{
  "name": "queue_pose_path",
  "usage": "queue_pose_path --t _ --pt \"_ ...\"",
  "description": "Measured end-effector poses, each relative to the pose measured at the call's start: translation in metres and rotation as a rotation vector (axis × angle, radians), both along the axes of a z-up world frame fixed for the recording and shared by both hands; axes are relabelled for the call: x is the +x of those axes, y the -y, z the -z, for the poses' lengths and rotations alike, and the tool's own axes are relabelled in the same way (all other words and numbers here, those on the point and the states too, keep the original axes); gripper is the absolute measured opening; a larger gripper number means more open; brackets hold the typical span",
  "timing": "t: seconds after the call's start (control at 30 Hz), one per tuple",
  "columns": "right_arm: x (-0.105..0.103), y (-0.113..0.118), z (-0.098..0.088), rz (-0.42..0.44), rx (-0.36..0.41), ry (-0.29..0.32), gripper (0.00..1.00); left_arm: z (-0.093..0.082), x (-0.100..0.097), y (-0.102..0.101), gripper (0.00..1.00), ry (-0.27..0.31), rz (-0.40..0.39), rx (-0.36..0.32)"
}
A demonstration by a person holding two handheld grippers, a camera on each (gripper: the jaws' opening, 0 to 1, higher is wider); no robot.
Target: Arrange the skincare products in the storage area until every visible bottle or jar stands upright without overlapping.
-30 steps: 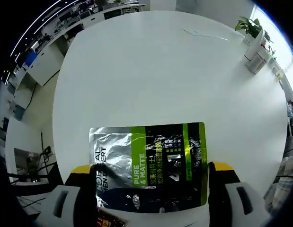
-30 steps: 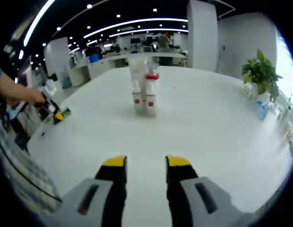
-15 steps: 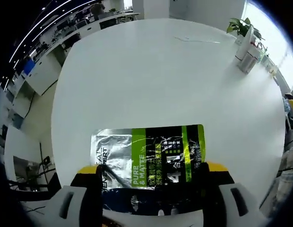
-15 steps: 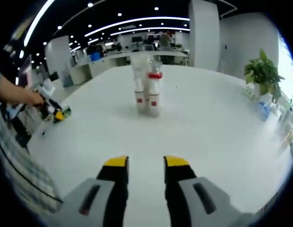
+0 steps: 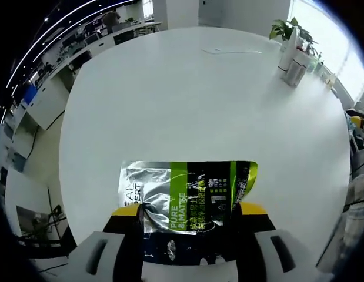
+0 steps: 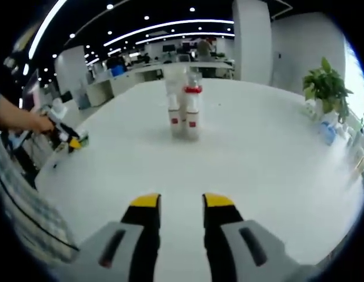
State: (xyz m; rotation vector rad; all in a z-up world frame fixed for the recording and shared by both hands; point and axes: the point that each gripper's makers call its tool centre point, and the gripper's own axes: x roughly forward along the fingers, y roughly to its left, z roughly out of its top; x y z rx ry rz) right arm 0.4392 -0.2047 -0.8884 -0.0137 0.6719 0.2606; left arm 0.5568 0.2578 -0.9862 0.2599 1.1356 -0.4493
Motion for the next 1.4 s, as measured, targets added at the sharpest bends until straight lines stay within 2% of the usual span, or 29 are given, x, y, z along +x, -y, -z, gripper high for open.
queue_pose_path --t 0.23,0.47,0.83,0.9,1.07,1.23,1.4 --pt "-0.007 0.005 0.005 0.011 0.005 -0.016 0.24 -0.007 -0.009 0.008 0.55 0.013 0.007 -0.004" --pt "-0.007 0.008 0.006 0.015 0.01 -0.019 0.24 -0.011 -0.015 0.016 0.44 0.024 0.013 -0.014" --pt "-0.006 0.005 0.008 0.008 0.018 -0.025 0.23 -0.013 -0.016 0.018 0.34 0.033 0.018 -0.05" --pt "-0.007 0.006 0.01 0.011 0.017 -0.028 0.23 -0.015 -0.016 0.02 0.22 0.024 0.011 -0.082" --pt "-0.01 0.008 0.012 0.021 0.022 -0.034 0.23 -0.015 -0.017 0.023 0.15 0.029 0.003 -0.104" --pt "-0.011 0.009 0.015 0.025 0.022 -0.045 0.23 -0.013 -0.02 0.029 0.01 -0.004 0.018 -0.121" --pt "-0.008 0.007 0.014 0.02 0.028 -0.041 0.23 -0.012 -0.019 0.03 0.0 -0.003 0.006 -0.11"
